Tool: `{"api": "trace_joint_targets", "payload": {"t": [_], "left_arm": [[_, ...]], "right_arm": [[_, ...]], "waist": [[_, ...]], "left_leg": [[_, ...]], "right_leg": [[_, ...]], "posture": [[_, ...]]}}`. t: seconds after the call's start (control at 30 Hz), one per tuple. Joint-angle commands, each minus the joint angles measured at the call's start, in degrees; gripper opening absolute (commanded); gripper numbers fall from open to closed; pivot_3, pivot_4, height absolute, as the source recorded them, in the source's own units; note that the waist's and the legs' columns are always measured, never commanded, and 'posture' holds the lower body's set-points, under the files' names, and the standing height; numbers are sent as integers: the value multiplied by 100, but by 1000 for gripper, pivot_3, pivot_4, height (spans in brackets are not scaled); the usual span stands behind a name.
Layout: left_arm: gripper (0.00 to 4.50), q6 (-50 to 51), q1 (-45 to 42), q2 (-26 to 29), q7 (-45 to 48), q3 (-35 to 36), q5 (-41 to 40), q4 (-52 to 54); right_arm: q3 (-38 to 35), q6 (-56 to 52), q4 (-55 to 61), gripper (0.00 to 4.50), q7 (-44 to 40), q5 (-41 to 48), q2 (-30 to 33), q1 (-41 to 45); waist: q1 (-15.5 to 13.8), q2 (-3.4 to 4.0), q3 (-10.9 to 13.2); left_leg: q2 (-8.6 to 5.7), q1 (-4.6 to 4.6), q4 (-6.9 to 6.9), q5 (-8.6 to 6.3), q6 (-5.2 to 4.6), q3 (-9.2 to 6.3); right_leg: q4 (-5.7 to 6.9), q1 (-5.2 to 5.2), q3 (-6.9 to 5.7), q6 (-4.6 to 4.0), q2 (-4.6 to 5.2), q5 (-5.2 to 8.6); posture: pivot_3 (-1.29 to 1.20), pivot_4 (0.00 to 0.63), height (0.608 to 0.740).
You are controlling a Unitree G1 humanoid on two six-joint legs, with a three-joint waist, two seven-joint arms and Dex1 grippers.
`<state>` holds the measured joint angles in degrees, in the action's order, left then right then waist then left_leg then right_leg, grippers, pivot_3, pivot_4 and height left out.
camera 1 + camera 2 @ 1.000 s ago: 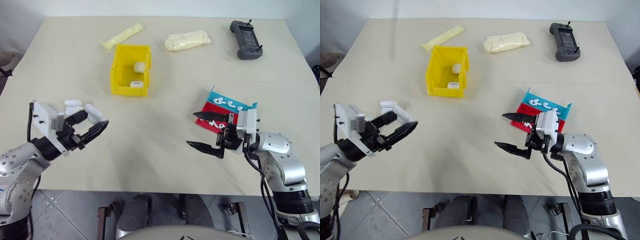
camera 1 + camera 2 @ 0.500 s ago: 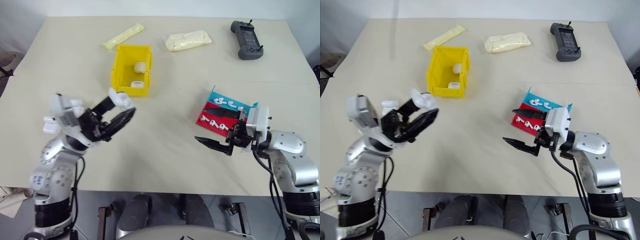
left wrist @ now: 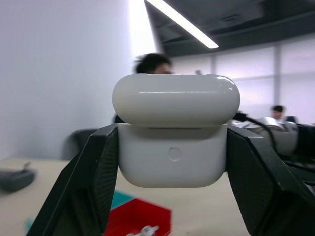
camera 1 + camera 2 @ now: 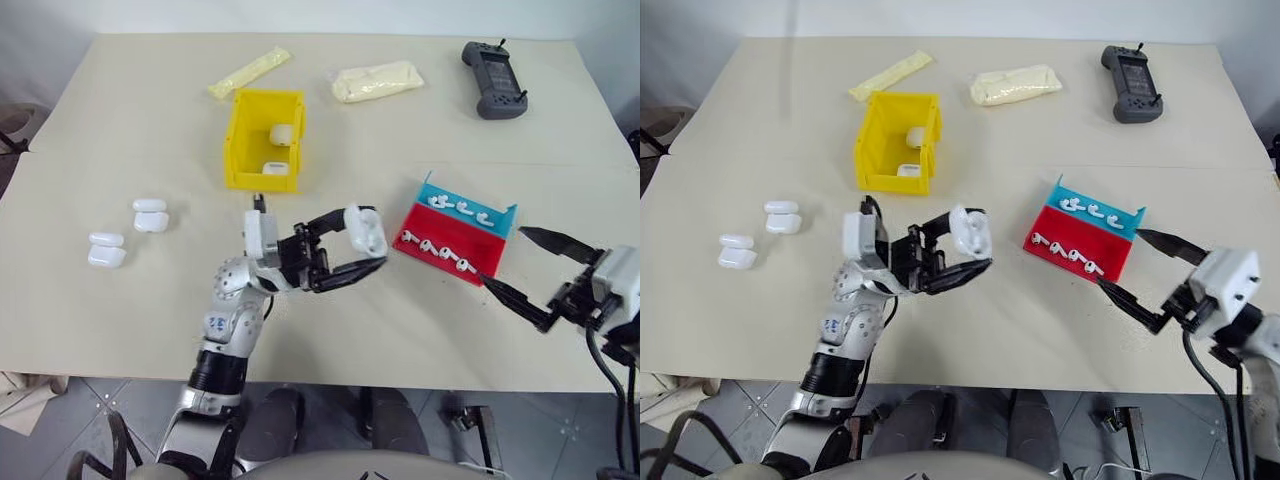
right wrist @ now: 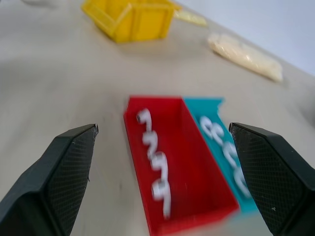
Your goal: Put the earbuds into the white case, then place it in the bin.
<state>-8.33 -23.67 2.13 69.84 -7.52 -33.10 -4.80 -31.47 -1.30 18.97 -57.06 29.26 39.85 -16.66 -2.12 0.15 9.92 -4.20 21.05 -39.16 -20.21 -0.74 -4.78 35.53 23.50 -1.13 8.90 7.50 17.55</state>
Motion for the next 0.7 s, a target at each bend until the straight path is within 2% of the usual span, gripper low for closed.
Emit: {"api": "trace_joint_targets", "payload": {"t": [0.03,0.3,0.4,0.5,0.63,0.7], "left_arm": [[2808,-514,-195,-103,546,-150,67,-228],[2808,-399,-183,16,606,-78,1,-221],[2808,-377,-165,85,531,-37,22,-196],[2808,-351,-157,132,442,17,37,-176],[2808,-322,-79,244,401,28,75,-129],[2808,-302,-50,276,375,22,85,-103]], "right_arm": [[-341,324,3,4500,-35,-103,-53,-308],[-244,330,-136,4500,-73,-143,103,-451],[-31,-115,-24,4500,-44,-112,374,-222],[321,-1362,328,4500,229,-144,1014,61],[1188,-3518,775,4500,674,201,2058,1319],[1892,-4432,785,4500,780,76,2525,2090]], "waist": [[-1,0,0],[49,0,0],[54,0,0],[54,0,0],[71,2,-1],[62,2,-1]], "left_leg": [[0,-1,-1,0,-1,1],[2,-4,-1,1,-4,1],[1,-4,-1,2,-4,0],[0,-4,-2,2,-4,0],[3,0,-4,2,-4,-3],[4,4,-3,2,-3,-7]], "right_leg": [[-1,0,1,0,1,0],[-3,-1,6,2,1,-1],[-4,-1,8,2,3,-1],[-5,-1,9,2,5,-1],[-11,5,8,1,5,-1],[-13,10,5,1,5,-1]], "posture": [[0,150,740],[0,150,740],[0,150,740],[0,150,740],[0,150,740],[0,150,740]]}}
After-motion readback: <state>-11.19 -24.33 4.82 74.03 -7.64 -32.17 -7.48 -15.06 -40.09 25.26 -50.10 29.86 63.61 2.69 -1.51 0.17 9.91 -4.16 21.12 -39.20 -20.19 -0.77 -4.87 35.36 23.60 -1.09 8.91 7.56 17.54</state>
